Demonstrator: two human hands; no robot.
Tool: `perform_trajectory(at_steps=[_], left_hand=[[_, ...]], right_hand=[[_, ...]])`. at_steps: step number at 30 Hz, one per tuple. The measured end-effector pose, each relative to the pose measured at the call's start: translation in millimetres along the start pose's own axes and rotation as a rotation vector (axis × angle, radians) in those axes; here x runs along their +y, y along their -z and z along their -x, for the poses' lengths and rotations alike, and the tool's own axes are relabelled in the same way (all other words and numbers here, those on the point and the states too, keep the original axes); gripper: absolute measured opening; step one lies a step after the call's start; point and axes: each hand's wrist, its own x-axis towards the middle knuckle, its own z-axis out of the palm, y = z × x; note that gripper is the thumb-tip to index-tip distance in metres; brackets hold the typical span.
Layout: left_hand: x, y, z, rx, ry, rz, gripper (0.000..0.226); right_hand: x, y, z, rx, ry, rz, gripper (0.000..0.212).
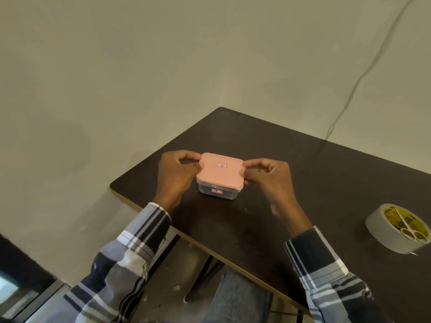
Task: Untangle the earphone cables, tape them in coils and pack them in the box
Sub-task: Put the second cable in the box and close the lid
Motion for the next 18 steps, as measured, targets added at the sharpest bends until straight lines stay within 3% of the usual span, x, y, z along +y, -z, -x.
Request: perform_trajectory(at_steps=[8,18], left_hand=[[-9.0,-8.1,-3.4,-0.012,-0.003,-0.147,0.011],[-18.1,-9.1,-12.5,-0.099,-0.025,-0.281,0.018]], right_hand=[[17.6,-13.3,-0.1,0.186,0.126,0.347,0.018],[28.0,-21.5,-3.5,0.202,0.103,0.371,0.021]])
